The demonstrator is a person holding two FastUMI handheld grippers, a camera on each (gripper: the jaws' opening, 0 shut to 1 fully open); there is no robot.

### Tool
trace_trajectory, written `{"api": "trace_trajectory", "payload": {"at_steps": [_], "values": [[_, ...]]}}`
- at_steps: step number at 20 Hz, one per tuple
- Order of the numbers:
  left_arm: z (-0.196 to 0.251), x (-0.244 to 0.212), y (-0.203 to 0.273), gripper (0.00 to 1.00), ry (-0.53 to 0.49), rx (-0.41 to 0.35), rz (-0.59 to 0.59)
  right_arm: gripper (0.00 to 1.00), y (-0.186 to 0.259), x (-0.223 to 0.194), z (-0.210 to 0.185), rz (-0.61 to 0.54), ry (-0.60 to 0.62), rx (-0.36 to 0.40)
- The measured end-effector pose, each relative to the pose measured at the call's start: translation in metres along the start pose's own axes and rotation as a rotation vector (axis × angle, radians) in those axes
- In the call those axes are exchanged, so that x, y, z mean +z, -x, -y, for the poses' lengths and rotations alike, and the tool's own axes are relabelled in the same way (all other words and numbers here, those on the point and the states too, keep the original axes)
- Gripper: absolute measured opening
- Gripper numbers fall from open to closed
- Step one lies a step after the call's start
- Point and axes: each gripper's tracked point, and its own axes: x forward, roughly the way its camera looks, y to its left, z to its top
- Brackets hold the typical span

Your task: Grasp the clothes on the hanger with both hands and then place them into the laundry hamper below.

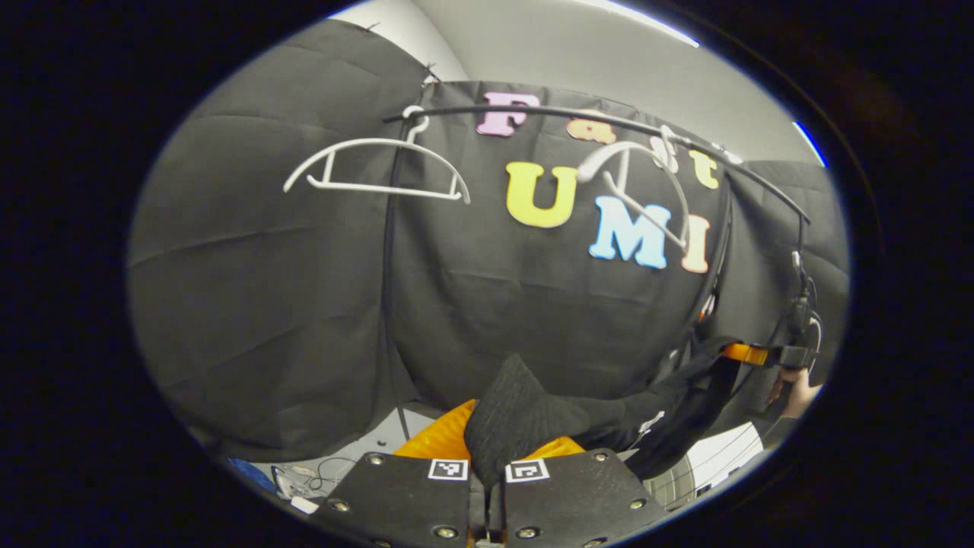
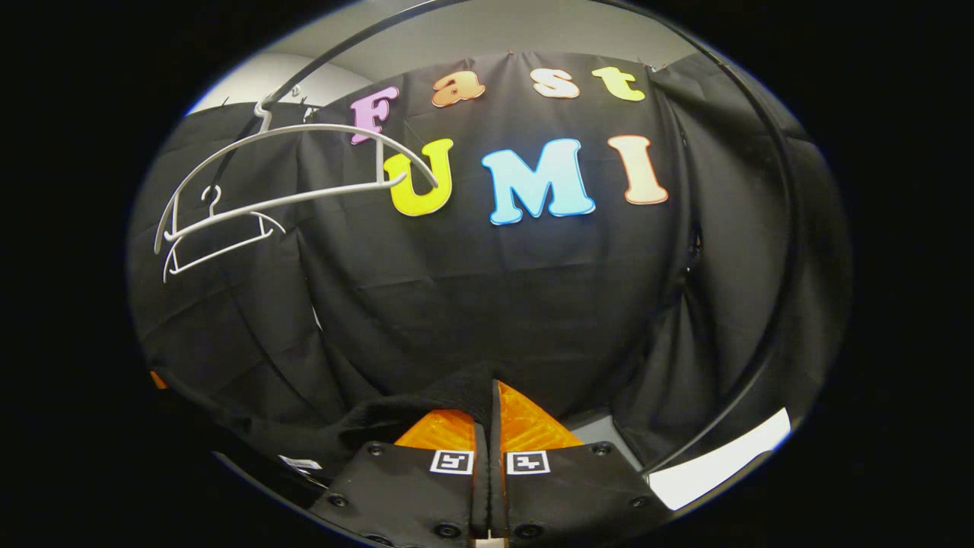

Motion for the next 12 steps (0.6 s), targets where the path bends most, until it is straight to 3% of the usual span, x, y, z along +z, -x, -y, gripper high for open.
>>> {"api": "trace_trajectory", "payload": {"at_steps": [4,8,12], "values": [[0.028,-0.047,-0.033,0.03,-0.011,-0.090,-0.101,0.02,0.026,-0.054,-0.003,-0.101,-0.024,-0.033],[0.052,-0.075,-0.055,0.04,-0.028,-0.121,-0.158,0.05,0.034,-0.092,-0.006,-0.179,-0.055,-0.035],[0.075,-0.101,-0.080,0.04,-0.077,-0.124,-0.215,0.02,0.024,-0.126,-0.010,-0.245,-0.099,-0.037]]}}
